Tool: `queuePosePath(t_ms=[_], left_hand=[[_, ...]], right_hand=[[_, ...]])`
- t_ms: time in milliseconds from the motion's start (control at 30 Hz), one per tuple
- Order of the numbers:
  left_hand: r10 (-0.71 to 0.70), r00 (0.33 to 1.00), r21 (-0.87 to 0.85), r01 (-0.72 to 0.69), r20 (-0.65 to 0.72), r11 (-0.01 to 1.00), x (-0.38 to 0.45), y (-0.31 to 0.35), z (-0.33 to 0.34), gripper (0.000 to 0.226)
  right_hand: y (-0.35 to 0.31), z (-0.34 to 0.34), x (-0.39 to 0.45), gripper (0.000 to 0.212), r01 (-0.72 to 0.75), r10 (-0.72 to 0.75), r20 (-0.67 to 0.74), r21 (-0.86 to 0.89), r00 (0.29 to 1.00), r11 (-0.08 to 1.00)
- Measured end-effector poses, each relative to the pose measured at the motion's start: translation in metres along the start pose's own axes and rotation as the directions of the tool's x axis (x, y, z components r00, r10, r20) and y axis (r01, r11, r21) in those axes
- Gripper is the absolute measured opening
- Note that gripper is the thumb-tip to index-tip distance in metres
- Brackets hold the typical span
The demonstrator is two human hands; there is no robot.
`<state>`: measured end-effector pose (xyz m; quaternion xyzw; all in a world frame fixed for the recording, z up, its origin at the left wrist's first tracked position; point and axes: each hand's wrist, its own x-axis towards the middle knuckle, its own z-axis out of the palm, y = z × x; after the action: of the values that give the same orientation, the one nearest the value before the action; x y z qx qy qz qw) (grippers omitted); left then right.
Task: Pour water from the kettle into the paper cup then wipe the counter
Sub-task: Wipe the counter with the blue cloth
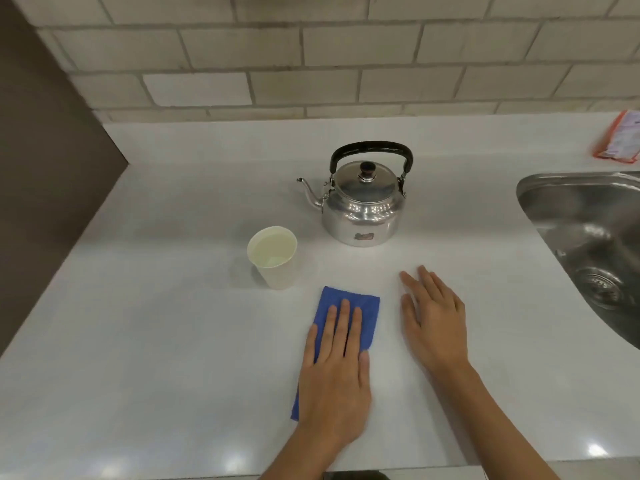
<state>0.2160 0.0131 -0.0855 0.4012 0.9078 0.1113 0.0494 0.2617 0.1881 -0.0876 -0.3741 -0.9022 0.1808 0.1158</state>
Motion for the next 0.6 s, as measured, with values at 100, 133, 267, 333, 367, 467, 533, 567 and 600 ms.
queuePosePath(t_ms=[100, 133, 267, 333, 367, 467, 533, 567, 600], left_hand=[[-0.077, 0.997, 0.087, 0.077, -0.004, 0.993, -0.022, -0.039, -0.012, 0.060], [-0.099, 0.995, 0.095, 0.101, -0.027, 0.990, -0.030, -0.052, -0.011, 0.061], [-0.269, 0.960, 0.107, 0.277, -0.084, 0.955, -0.039, -0.108, -0.020, 0.063], [-0.394, 0.913, 0.077, 0.402, -0.103, 0.912, -0.025, -0.126, -0.025, 0.063], [-0.433, 0.895, 0.043, 0.440, -0.110, 0.897, -0.019, -0.126, -0.025, 0.063], [-0.396, 0.912, 0.033, 0.402, -0.105, 0.915, -0.024, -0.107, -0.018, 0.063], [-0.298, 0.950, 0.023, 0.302, -0.096, 0.953, -0.035, -0.110, -0.016, 0.060], [-0.272, 0.958, 0.031, 0.276, -0.093, 0.961, -0.033, -0.123, -0.019, 0.059], [-0.270, 0.957, 0.043, 0.275, -0.101, 0.960, -0.023, -0.141, -0.024, 0.058]], right_hand=[[-0.012, 0.005, 0.000, 0.045, -0.004, 0.004, -0.005, -0.030, 1.000, 1.000], [-0.015, 0.007, 0.000, 0.045, -0.001, 0.001, -0.006, -0.025, 1.000, 1.000], [-0.016, 0.007, 0.001, 0.045, -0.011, 0.011, -0.008, 0.015, 1.000, 1.000], [-0.014, 0.005, 0.001, 0.045, -0.003, 0.003, 0.000, 0.026, 1.000, 1.000], [-0.013, 0.005, 0.001, 0.045, 0.001, -0.001, 0.002, 0.028, 1.000, 1.000], [-0.016, 0.004, 0.001, 0.045, -0.007, 0.007, 0.001, 0.032, 1.000, 0.999], [-0.017, 0.004, 0.002, 0.045, -0.015, 0.015, -0.001, 0.041, 1.000, 0.999], [-0.018, 0.004, 0.003, 0.045, -0.017, 0.017, -0.003, 0.041, 1.000, 0.999], [-0.017, 0.004, 0.003, 0.045, -0.017, 0.017, -0.003, 0.037, 1.000, 0.999]])
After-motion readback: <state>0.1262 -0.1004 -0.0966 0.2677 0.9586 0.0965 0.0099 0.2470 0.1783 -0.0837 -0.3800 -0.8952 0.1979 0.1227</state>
